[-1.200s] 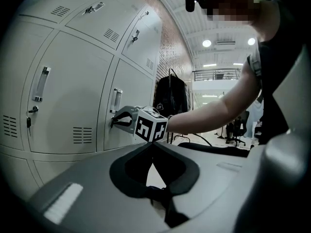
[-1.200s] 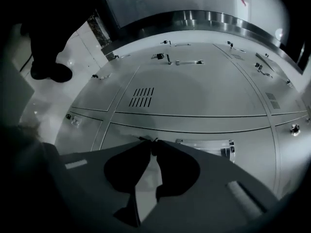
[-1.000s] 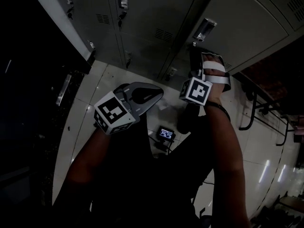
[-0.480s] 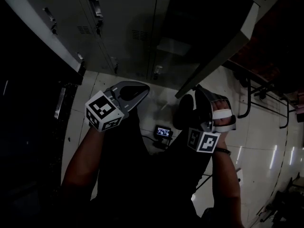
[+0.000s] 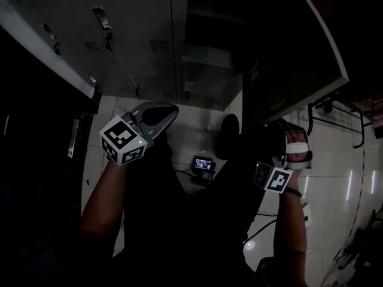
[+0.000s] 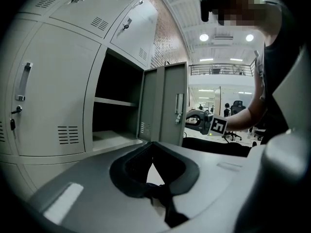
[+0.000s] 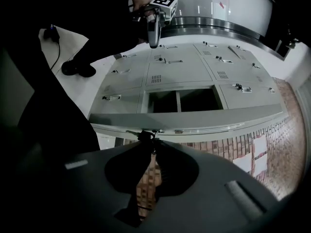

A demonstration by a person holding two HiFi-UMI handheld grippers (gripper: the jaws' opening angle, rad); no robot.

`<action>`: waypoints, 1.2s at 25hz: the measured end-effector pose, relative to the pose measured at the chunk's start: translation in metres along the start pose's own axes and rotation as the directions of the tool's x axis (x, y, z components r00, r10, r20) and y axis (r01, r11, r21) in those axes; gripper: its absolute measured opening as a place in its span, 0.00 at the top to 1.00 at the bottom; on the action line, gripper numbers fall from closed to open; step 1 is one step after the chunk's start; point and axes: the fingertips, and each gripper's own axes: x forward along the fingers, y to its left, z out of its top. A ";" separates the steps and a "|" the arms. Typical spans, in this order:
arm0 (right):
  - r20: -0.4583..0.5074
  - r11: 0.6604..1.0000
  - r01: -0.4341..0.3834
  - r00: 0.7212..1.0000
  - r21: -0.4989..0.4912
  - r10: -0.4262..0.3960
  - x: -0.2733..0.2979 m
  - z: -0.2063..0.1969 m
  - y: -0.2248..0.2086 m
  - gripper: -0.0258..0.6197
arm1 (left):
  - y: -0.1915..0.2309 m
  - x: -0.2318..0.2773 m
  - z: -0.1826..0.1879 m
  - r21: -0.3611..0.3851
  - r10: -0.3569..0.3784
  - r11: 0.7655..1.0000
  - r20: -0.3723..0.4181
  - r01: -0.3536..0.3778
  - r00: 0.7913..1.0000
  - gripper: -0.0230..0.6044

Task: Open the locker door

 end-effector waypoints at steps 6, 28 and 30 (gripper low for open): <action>0.011 0.976 -0.027 1.000 0.217 0.025 -0.008 -0.007 -0.012 0.90 | -0.001 0.004 0.001 0.003 -0.002 1.000 -0.004 0.003 1.000 0.95; 0.735 0.210 -0.727 0.676 0.654 0.054 -0.030 0.101 -0.009 0.96 | -0.025 -0.003 -0.004 0.020 -0.077 0.997 -0.020 0.077 0.997 0.95; 0.737 0.193 -0.730 0.674 0.655 0.046 -0.030 0.099 -0.010 0.96 | -0.023 -0.003 -0.005 0.017 -0.072 0.997 -0.023 0.073 0.997 0.95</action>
